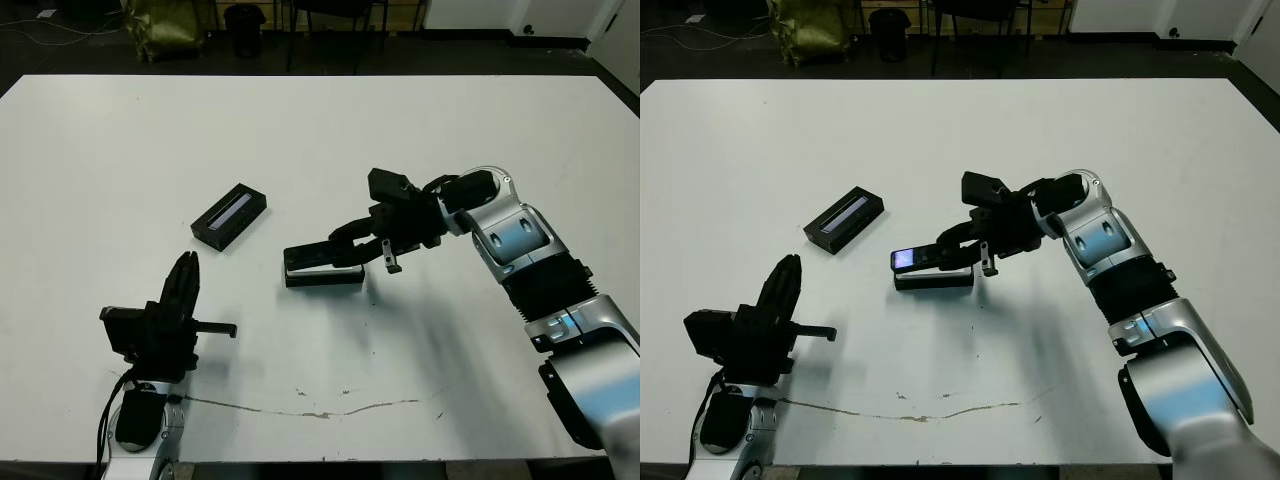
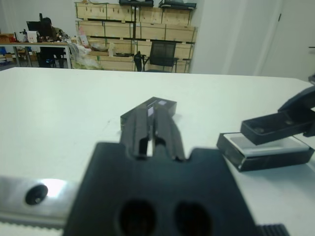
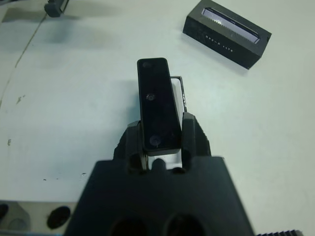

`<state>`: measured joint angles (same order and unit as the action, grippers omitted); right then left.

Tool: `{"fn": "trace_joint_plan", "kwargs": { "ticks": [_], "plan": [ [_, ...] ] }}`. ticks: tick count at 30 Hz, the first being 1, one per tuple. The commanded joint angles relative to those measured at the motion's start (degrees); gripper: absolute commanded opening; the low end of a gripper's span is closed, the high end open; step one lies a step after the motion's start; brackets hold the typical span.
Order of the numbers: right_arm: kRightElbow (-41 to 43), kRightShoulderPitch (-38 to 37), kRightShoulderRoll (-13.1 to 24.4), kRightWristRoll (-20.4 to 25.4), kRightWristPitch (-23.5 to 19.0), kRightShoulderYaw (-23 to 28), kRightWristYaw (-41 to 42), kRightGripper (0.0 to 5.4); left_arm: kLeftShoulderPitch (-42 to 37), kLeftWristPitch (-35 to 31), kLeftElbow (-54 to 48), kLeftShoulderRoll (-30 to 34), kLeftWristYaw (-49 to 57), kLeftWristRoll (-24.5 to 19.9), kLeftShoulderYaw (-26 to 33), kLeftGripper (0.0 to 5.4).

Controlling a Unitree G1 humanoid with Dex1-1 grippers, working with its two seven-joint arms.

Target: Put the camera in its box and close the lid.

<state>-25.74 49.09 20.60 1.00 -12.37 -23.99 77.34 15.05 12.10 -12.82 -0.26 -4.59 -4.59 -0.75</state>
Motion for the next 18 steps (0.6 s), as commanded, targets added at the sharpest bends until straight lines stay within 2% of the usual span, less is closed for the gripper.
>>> {"fn": "trace_joint_plan", "kwargs": {
  "ticks": [1,5,14,18],
  "plan": [
    [-0.4,1.0,1.08,-0.38,-1.37,0.54,0.13,0.39,0.37,-0.15,0.92,0.37,-0.28,0.11,0.01,0.0],
    [-0.96,1.21,1.18,-0.08,0.12,1.29,-0.05,0.39,0.61,-0.86,0.39,0.21,-0.19,-0.1,-0.1,0.0],
    [-2.56,2.92,0.92,-0.37,-1.6,1.53,0.59,0.39,0.59,-0.54,0.93,0.15,-0.13,-0.21,0.13,0.0],
    [-2.72,2.95,0.93,-1.47,0.29,0.78,0.24,0.39,0.54,-0.23,1.07,0.26,-0.28,-0.15,0.11,0.0]
  ]
}}
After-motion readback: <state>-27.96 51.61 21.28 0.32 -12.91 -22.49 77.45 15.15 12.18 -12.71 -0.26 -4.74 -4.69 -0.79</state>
